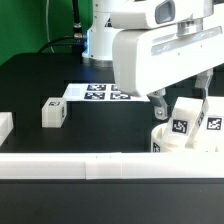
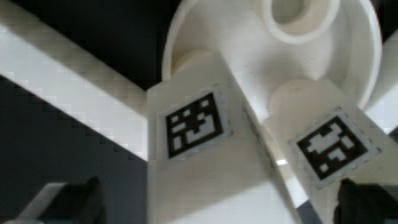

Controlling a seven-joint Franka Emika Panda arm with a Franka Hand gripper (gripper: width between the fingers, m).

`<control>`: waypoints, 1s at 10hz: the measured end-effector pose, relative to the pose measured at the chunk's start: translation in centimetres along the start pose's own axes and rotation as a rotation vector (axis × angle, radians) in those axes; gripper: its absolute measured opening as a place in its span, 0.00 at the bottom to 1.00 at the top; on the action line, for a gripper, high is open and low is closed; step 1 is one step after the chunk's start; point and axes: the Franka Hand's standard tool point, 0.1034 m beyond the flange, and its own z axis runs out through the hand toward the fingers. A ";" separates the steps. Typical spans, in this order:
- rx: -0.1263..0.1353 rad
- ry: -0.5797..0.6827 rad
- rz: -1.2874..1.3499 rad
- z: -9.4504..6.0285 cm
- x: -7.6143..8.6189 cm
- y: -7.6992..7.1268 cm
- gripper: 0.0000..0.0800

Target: Assemble stool

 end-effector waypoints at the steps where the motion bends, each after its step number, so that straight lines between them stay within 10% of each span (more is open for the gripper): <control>1: -0.006 -0.012 -0.089 0.1 0.0 -0.1 0.81; 7: -0.034 -0.053 -0.368 0.7 -0.4 0.1 0.78; 8: -0.034 -0.054 -0.367 0.8 -0.5 0.2 0.55; 10: -0.035 -0.053 -0.336 0.8 -0.5 0.2 0.42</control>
Offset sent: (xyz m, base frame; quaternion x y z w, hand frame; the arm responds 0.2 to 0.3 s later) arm 0.0033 0.0044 -0.0019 -0.0107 0.0024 -0.1250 0.9921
